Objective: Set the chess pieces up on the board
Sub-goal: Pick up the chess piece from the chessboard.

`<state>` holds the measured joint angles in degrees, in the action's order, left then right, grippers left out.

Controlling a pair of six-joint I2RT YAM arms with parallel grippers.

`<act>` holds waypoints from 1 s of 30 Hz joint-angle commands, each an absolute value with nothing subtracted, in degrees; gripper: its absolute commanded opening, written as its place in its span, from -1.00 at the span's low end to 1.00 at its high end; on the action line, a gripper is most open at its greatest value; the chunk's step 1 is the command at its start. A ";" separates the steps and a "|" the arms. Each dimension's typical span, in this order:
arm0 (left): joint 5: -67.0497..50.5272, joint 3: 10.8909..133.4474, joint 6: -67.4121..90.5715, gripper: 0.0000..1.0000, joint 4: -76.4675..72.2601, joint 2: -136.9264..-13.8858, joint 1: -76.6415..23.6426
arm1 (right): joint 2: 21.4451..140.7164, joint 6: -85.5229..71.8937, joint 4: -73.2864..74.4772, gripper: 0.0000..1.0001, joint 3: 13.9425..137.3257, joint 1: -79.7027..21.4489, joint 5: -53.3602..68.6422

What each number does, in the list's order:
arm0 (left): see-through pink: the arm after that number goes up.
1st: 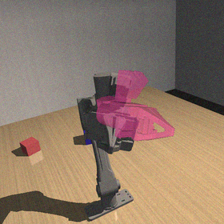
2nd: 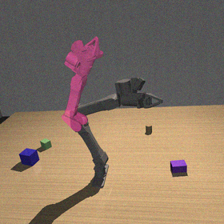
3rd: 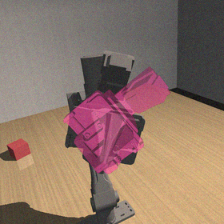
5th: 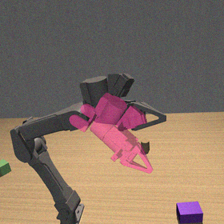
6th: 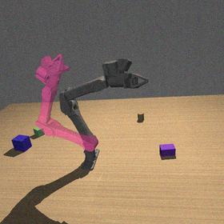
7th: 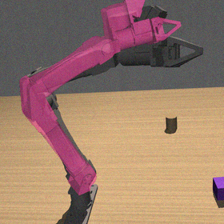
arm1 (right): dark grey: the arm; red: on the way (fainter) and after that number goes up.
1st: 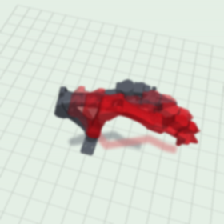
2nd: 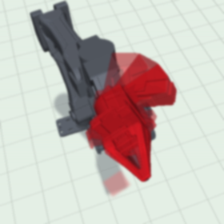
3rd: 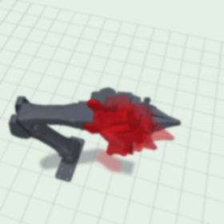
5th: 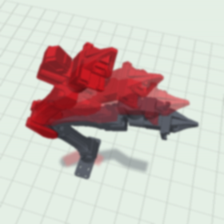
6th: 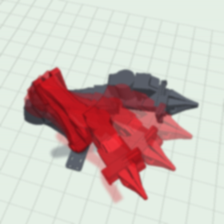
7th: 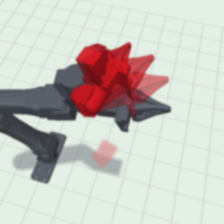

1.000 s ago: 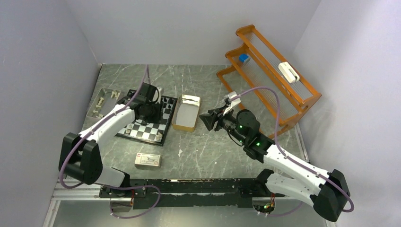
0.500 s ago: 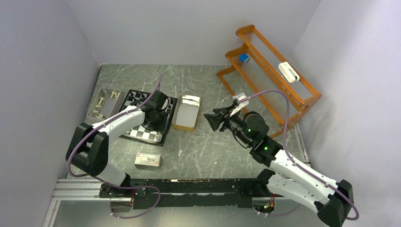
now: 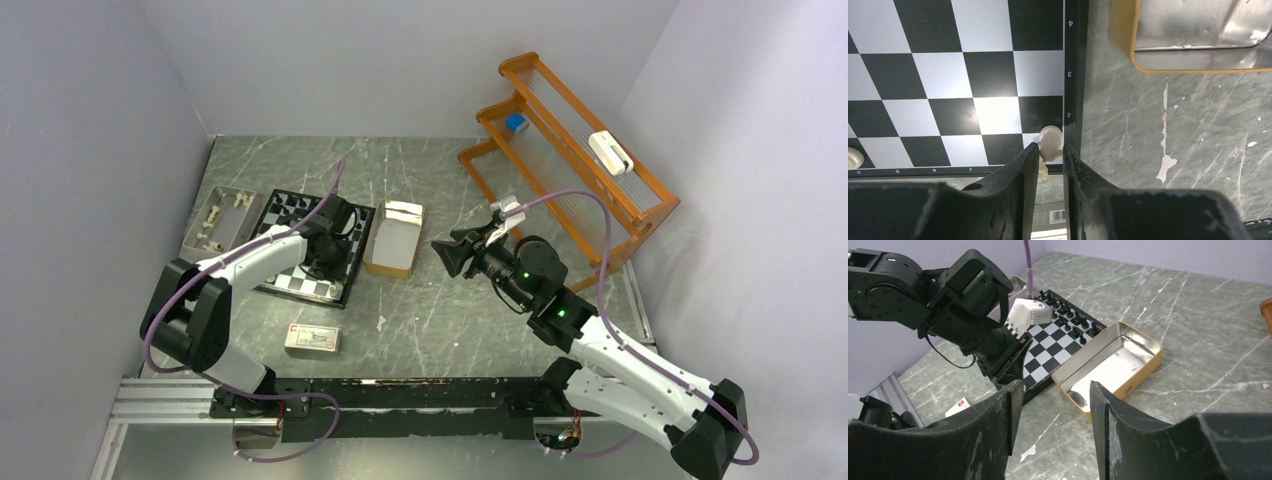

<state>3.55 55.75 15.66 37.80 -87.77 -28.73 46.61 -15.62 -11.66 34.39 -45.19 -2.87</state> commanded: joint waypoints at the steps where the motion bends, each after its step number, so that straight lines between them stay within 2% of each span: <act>1: 4.65 55.50 15.73 -0.42 36.94 -88.40 -29.37 | 46.44 -15.46 -12.44 0.11 35.17 -45.26 -3.58; 30: 9.67 58.63 16.35 -0.60 39.17 -89.36 -29.40 | 47.02 -14.65 -13.14 0.11 34.97 -45.26 -3.69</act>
